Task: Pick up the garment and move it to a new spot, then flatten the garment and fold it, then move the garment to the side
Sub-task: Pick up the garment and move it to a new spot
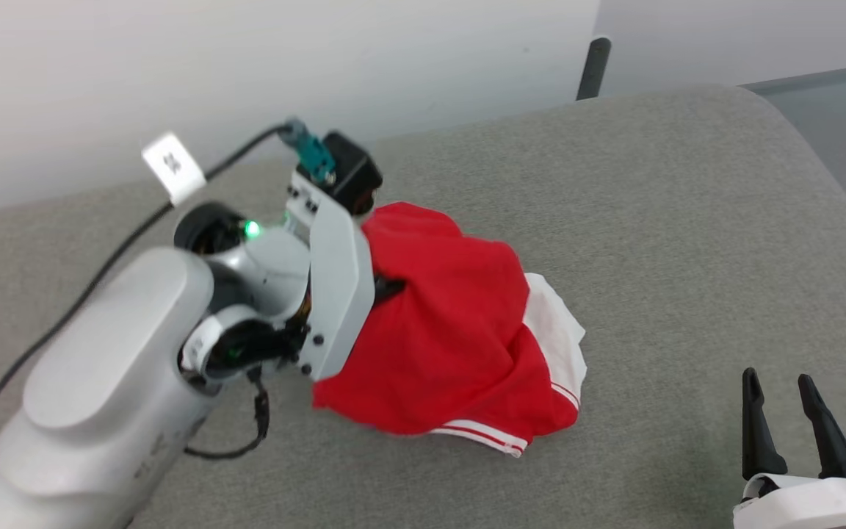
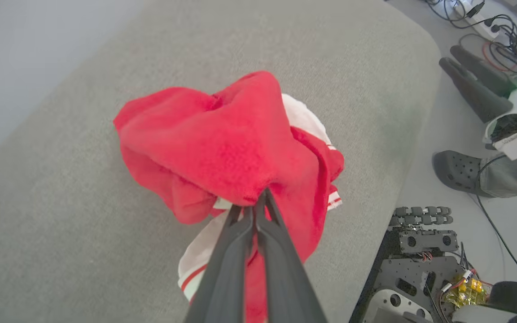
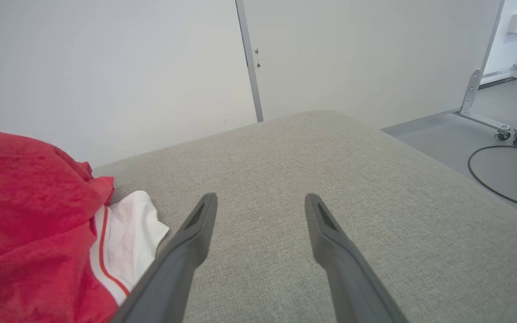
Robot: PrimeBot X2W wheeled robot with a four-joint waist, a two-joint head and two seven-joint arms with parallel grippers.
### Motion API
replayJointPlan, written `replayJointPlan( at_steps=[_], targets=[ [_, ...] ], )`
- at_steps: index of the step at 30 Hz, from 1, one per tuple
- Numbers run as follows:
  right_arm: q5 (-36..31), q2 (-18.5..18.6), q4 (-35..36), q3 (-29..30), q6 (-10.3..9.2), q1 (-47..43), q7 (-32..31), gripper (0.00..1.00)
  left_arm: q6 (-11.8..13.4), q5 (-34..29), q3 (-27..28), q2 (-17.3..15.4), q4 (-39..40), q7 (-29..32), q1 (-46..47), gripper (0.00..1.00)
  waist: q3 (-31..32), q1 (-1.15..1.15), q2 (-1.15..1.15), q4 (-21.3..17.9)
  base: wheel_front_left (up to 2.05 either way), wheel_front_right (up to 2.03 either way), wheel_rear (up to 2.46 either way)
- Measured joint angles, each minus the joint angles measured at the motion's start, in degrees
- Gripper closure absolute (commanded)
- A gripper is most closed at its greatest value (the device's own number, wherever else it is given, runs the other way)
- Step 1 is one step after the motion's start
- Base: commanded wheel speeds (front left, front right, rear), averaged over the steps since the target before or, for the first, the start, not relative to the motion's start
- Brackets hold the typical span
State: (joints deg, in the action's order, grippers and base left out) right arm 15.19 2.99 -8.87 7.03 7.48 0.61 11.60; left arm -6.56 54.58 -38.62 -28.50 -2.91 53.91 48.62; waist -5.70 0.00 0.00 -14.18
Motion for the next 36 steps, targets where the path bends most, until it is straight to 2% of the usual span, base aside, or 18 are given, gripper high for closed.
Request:
replayJointPlan(
  at_steps=[6,7,8,9,10,11,13,20,25,31,36],
  targets=[
    [-0.04,-0.02,-0.37,-0.52,0.0,0.4,-0.03,0.0,0.29,-0.1,-1.19,-1.33,-1.3,-0.78,-4.33,1.0,-0.18,0.0,0.0,1.63,0.0,0.0,0.0],
    [-0.05,-0.02,-0.37,-0.54,0.0,0.52,-0.08,0.0,0.27,-0.25,-1.46,-1.44,-1.66,-1.27,-4.94,0.94,-0.19,0.0,0.0,1.89,0.0,0.0,0.0],
    [-0.14,-0.01,-0.35,-0.62,0.0,0.64,-0.16,0.0,0.27,-0.35,-1.61,-1.46,-2.13,-1.62,-5.53,0.68,-0.16,0.0,0.0,2.14,0.0,0.0,0.0],
    [-0.25,-0.02,-0.34,-0.67,0.0,0.71,-0.3,0.0,0.27,-0.46,-1.88,-1.47,-2.74,-2.02,-6.04,0.54,-0.1,0.0,0.0,2.4,0.0,0.0,0.0],
    [-0.43,-0.03,-0.33,-0.68,0.0,0.74,-0.49,0.0,0.25,-0.9,-2.19,-1.49,-3.32,-2.53,-6.49,0.31,0.0,0.0,0.0,2.64,0.0,0.0,0.0],
    [-0.88,-0.02,-0.31,-0.69,0.0,0.74,-0.56,0.0,0.23,-1.08,-2.42,-1.44,-4.05,-2.98,-6.87,0.18,0.14,0.0,0.0,2.86,0.0,0.0,0.0],
    [-1.2,-0.03,-0.23,-0.71,0.0,0.73,-0.89,0.0,0.01,-1.05,-3.09,-1.09,-5.52,-3.54,-7.55,0.0,0.6,0.0,0.0,3.25,0.0,0.0,0.0],
    [-2.12,0.04,0.85,-1.31,0.0,-0.07,-2.41,0.0,-0.51,0.02,-5.14,0.92,-11.01,-6.13,-8.97,0.0,3.03,0.0,0.0,4.89,0.0,0.0,0.0],
    [-2.18,0.46,1.83,-1.87,0.0,-1.35,-3.14,0.0,-0.71,-0.53,-5.95,0.2,-11.72,-9.44,-8.99,0.0,5.03,0.0,0.0,6.37,0.0,0.0,0.0],
    [-2.2,0.73,2.65,-2.21,0.0,-2.18,-3.54,0.0,-0.77,-1.77,-5.61,-1.42,-11.28,-16.77,-9.79,0.0,7.03,0.0,0.0,8.79,0.0,0.0,0.0],
    [-2.24,1.09,2.87,-2.5,0.0,-2.61,-3.63,0.0,-0.82,-2.33,-3.81,-2.18,-11.02,-26.08,-12.44,0.0,8.61,0.0,0.0,10.78,0.0,0.0,0.0]
  ],
)
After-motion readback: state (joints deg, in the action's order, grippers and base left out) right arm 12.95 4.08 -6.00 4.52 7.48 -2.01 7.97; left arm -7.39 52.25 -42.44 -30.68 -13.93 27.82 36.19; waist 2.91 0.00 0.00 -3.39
